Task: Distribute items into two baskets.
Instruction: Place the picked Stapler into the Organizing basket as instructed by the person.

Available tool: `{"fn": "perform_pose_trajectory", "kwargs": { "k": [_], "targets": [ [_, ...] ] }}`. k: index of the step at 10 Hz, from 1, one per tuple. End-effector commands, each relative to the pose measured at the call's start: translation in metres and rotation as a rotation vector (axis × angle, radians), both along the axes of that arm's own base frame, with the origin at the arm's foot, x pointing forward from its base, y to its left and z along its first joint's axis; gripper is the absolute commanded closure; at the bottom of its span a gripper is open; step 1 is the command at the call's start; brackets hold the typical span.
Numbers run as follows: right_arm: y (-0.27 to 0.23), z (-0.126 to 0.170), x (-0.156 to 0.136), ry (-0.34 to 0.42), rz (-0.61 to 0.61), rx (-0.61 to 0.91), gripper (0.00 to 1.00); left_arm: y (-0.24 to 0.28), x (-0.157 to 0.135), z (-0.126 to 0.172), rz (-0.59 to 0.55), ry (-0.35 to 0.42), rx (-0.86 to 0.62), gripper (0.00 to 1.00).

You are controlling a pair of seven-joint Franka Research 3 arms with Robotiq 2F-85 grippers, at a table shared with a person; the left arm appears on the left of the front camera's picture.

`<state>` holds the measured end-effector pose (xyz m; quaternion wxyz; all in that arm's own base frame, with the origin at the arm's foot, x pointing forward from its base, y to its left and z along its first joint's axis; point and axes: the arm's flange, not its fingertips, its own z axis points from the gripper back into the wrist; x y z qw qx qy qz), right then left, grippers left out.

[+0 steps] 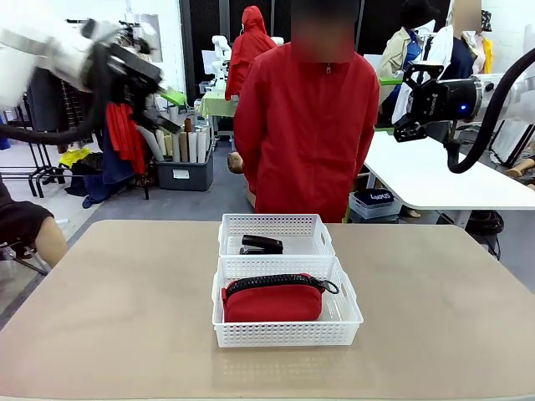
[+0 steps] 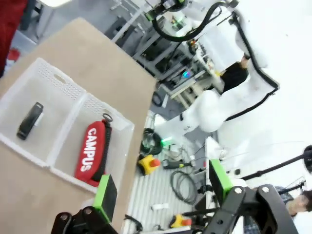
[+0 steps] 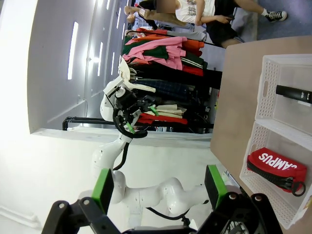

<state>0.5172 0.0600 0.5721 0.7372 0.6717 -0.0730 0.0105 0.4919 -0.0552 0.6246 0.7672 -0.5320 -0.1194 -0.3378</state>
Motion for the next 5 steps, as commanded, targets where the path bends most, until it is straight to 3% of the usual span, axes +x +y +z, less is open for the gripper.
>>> {"fn": "perform_pose_trajectory", "kwargs": {
  "k": [1,5],
  "targets": [
    [0.002,0.002,0.000,-0.005,-0.007,-0.002,0.00,0.034,-0.012,-0.002,0.131,0.071,-0.040,0.00],
    [0.002,0.002,0.000,-0.005,-0.007,-0.002,0.00,0.044,0.001,-0.034,0.306,0.294,-0.144,0.00]
  ]
}}
